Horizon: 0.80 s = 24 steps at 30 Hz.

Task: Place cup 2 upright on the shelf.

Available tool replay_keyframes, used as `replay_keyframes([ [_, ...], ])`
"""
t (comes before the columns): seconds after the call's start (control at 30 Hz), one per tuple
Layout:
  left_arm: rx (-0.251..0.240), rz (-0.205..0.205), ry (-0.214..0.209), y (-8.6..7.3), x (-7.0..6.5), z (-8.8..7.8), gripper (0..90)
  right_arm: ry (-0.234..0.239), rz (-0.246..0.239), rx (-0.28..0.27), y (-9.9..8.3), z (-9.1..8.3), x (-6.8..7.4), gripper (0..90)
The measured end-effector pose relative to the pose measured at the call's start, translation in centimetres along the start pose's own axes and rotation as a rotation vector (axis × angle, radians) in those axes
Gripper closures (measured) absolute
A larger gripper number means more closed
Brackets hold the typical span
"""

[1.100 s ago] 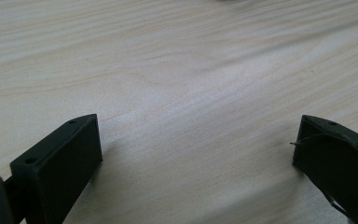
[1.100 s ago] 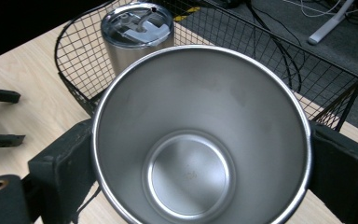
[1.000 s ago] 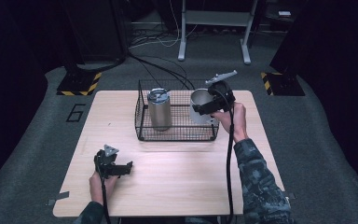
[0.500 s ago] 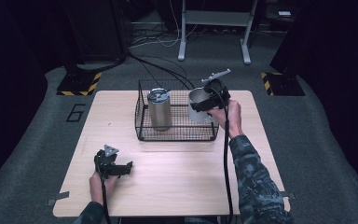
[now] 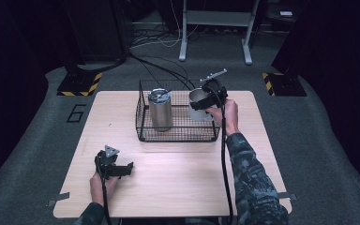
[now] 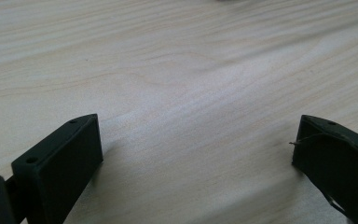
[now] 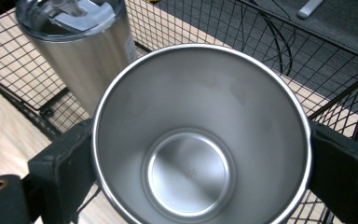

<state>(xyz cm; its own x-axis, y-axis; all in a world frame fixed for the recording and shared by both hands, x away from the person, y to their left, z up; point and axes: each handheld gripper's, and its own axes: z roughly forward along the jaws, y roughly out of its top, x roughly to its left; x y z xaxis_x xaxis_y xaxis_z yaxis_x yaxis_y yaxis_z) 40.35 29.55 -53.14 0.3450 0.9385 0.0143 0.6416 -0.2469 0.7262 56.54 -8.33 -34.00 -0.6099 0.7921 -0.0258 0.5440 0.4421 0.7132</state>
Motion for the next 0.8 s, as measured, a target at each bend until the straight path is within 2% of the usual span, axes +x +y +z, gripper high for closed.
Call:
replay_keyframes([
  [0.8, 0.0, 0.001, -0.001, 0.0, 0.0, 0.0, 1.1, -0.024, 0.03, 0.062, 0.3, 4.0, -0.5, 5.9],
])
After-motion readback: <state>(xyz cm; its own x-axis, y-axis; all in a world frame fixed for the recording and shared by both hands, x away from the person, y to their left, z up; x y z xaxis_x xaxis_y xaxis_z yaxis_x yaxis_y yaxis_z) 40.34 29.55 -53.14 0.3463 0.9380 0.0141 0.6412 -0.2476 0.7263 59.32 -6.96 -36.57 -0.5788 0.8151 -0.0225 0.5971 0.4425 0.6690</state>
